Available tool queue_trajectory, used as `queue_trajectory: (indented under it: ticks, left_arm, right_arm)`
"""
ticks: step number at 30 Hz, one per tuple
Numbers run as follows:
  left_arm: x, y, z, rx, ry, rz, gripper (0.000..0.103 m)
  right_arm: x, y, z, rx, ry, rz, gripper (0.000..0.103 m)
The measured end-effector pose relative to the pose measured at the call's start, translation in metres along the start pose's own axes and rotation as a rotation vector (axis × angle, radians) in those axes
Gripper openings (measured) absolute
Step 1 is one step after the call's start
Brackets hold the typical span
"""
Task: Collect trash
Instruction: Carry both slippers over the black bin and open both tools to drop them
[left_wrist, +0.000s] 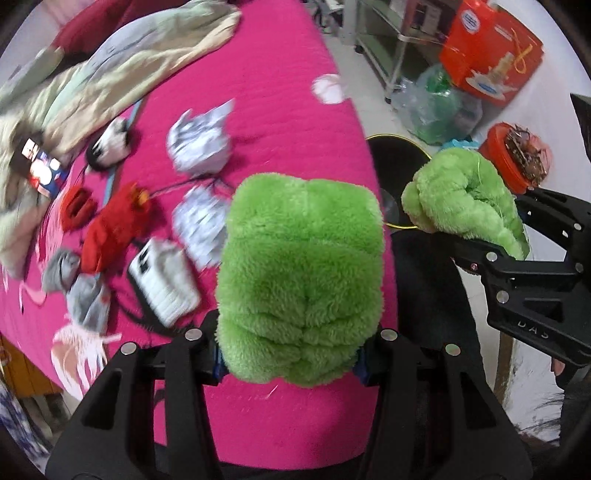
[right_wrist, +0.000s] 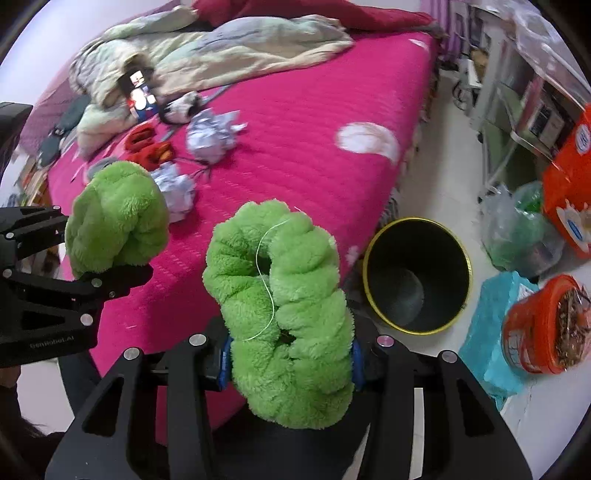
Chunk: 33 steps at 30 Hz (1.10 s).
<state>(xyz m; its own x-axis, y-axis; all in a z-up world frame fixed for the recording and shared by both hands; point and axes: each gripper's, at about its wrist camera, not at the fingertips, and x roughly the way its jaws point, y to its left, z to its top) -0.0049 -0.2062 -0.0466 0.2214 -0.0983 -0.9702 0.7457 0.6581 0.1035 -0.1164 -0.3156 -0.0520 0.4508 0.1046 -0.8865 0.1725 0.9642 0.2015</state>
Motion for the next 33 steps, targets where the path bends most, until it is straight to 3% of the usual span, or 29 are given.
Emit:
queue_trajectory:
  ticks: [10,17,27,29,31,33]
  left_arm:
    - [0.022,-0.048,0.041,0.118,0.008,-0.019,0.048]
    - [0.043,-0.085,0.081,0.189,0.011,-0.06,0.049]
    - [0.09,-0.132,0.127,0.24,0.057,-0.139,0.049]
    - [0.099,-0.137,0.135,0.241,0.066,-0.146,0.054]
    - [0.106,-0.14,0.144,0.236,0.071,-0.109,0.088]
    - [0.107,-0.138,0.15,0.225,0.059,-0.089,0.091]
  right_arm:
    - [-0.009,-0.068,-0.004,0.134,-0.029,-0.076,0.043]
    - [-0.021,-0.114,-0.006,0.222,-0.066,-0.156,0.043]
    - [-0.017,-0.166,0.002,0.292,-0.077,-0.201,0.043]
    - [-0.012,-0.176,0.006,0.299,-0.069,-0.212,0.043]
    - [-0.007,-0.184,0.01,0.3,-0.064,-0.218,0.043]
    - [-0.001,-0.19,0.015,0.299,-0.055,-0.224,0.043]
